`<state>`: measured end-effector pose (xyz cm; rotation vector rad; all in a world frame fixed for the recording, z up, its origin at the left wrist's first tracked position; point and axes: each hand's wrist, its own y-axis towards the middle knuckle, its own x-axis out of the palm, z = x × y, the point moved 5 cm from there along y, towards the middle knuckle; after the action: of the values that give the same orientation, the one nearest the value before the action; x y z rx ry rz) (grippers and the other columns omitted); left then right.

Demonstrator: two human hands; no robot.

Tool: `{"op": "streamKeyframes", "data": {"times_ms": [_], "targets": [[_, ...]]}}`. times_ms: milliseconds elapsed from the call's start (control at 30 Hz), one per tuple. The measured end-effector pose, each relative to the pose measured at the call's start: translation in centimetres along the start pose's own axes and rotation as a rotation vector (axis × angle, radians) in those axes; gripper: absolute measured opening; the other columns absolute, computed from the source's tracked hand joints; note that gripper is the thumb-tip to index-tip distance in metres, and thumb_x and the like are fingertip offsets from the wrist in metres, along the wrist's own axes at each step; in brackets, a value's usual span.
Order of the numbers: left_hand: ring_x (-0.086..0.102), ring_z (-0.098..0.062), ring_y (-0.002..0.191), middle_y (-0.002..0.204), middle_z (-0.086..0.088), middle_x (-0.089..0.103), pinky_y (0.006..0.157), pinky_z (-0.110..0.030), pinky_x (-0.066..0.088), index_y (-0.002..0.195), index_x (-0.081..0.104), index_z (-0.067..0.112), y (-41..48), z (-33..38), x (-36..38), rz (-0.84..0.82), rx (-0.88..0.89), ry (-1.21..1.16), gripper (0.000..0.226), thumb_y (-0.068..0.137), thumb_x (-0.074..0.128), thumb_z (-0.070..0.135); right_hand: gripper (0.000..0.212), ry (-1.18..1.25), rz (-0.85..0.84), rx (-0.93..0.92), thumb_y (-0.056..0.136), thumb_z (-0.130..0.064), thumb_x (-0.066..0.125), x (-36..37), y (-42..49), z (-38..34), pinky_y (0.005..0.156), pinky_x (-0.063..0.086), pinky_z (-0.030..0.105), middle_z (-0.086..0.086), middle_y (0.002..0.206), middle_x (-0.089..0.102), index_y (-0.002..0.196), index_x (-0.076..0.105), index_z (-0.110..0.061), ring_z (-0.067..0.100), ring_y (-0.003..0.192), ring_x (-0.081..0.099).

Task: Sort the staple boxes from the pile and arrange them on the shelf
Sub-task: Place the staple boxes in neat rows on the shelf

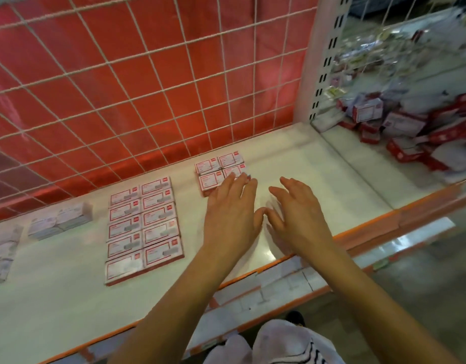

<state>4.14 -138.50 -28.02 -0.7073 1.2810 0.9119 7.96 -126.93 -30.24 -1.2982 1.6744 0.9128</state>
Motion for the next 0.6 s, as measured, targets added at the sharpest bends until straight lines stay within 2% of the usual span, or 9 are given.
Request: {"op": "streamKeyframes", "data": {"times_ms": [167, 400, 533, 600], "targets": [[0.008, -0.021, 0.148, 0.160, 0.002, 0.014, 0.118, -0.042, 0.010, 0.150, 0.020, 0.028, 3.5, 4.8, 1.4, -0.025, 0.049, 0.003, 0.060, 0.098, 0.040, 0.047, 0.048, -0.016, 0.066, 0.045, 0.091, -0.035, 0.056, -1.9, 1.0, 5.2, 0.111, 0.026, 0.041, 0.014, 0.146, 0.039, 0.133, 0.051, -0.013, 0.032, 0.136, 0.033], [0.012, -0.021, 0.147, 0.159, 0.001, 0.019, 0.118, -0.038, 0.012, 0.150, 0.023, 0.025, 7.2, 11.2, 2.8, 0.002, 0.162, -0.014, 0.058, 0.098, 0.042, 0.043, 0.045, -0.028, 0.155, 0.096, 0.082, -0.024, 0.068, -4.6, 2.1, 12.1, 0.104, 0.035, 0.047, 0.021, 0.134, 0.050, 0.122, 0.060, -0.006, 0.039, 0.125, 0.044], [0.023, -0.026, 0.143, 0.153, -0.003, 0.034, 0.114, -0.041, 0.023, 0.145, 0.036, 0.019, 9.0, 14.5, 3.5, 0.036, 0.229, -0.041, 0.053, 0.096, 0.050, 0.036, 0.044, -0.056, 0.186, 0.122, 0.083, -0.023, 0.068, -6.0, 2.5, 15.6, 0.105, 0.034, 0.043, 0.021, 0.133, 0.050, 0.122, 0.059, -0.006, 0.038, 0.125, 0.043], [0.035, -0.031, 0.137, 0.144, -0.007, 0.046, 0.108, -0.044, 0.033, 0.139, 0.046, 0.015, 9.9, 16.0, 3.8, 0.050, 0.266, -0.035, 0.052, 0.091, 0.058, 0.033, 0.040, -0.068, 0.257, 0.113, 0.081, -0.022, 0.068, -6.7, 2.6, 17.3, 0.099, 0.039, 0.044, 0.022, 0.126, 0.054, 0.117, 0.061, -0.005, 0.039, 0.117, 0.050]]}}
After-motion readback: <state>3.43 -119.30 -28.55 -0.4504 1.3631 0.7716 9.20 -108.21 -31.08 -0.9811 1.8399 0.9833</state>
